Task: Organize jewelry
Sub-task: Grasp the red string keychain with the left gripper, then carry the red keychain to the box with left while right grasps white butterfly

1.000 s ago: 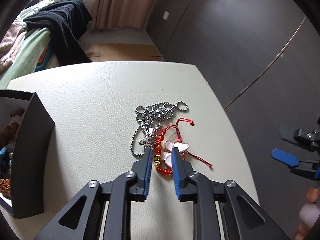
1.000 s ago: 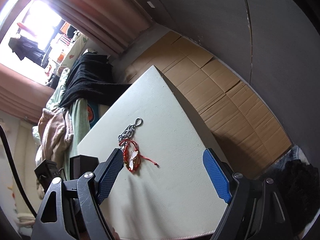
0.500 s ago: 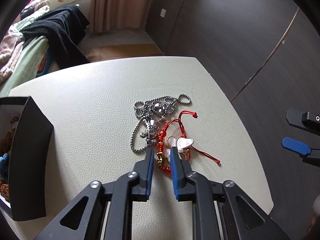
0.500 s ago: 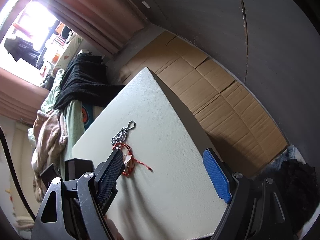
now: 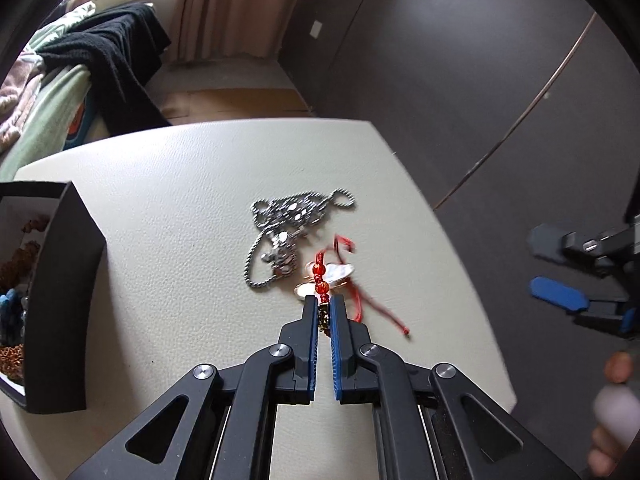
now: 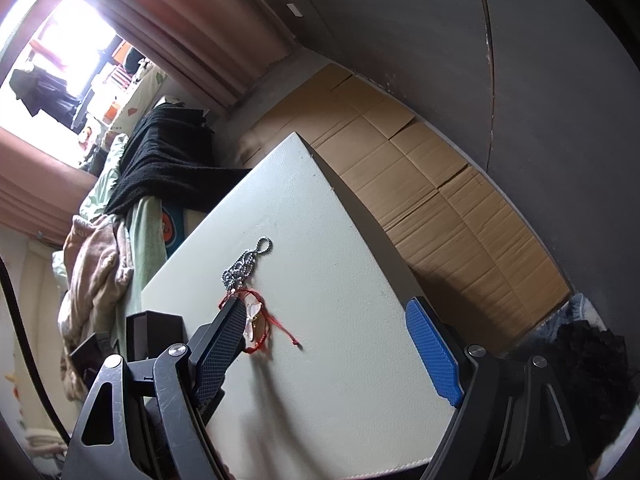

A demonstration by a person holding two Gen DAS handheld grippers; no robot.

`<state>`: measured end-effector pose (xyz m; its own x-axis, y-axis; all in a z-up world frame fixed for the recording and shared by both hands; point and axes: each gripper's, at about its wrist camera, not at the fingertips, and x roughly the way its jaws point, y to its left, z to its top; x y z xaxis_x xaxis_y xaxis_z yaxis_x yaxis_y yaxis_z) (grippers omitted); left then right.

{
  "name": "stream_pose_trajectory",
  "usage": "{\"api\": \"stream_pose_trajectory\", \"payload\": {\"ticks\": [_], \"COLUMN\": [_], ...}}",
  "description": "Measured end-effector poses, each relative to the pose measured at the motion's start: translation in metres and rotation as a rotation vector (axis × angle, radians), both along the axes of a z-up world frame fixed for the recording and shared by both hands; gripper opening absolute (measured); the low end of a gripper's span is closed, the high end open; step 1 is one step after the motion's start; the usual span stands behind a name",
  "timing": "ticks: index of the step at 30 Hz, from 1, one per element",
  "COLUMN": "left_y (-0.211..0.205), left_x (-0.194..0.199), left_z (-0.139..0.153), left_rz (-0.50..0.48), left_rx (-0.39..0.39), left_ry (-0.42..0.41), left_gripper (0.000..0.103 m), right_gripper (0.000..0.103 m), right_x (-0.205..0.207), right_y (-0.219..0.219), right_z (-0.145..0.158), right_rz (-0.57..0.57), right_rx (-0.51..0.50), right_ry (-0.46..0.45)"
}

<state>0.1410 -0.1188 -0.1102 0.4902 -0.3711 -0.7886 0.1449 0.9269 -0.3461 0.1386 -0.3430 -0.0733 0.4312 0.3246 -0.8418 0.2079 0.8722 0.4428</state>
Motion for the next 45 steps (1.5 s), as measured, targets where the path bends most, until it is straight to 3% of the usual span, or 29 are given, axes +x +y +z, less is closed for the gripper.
{"api": "stream_pose_trajectory", "payload": {"ticks": [11,18,25,30,45], "left_y": [0.016,0.042,0.075,0.096,0.140], "left_x": [-0.011,-0.012,-0.017,-0.018,-0.020], "left_z": [0.041,0.051,0.058,0.060,0.065], "left_rz": [0.008,0.058,0.113,0.154,0.244], "left_rx": [-0.101,-0.148,-0.176,-0.190,-0.221], "left_ry": [-0.076,-0.098,-0.111,-0.110,-0.103], "left_gripper": [0.005,0.005,0.005,0.005,0.005], "right_gripper": [0.083,0.083,0.069,0.069,0.069], "right_x": [0.000,0.005,0.011,0.018,0.032], "right_y": [0.005,0.026,0.060,0.089,0.146], "right_z": [-0.001,-0.010,-0.020,-0.034,-0.056], "right_rz": [0.019,0.082,0.167,0.239,0.468], "right_rx": [-0.002,0.034,0.053,-0.056,-0.359], "right_ry": [0.001,0.007,0.016,0.055,0.029]}}
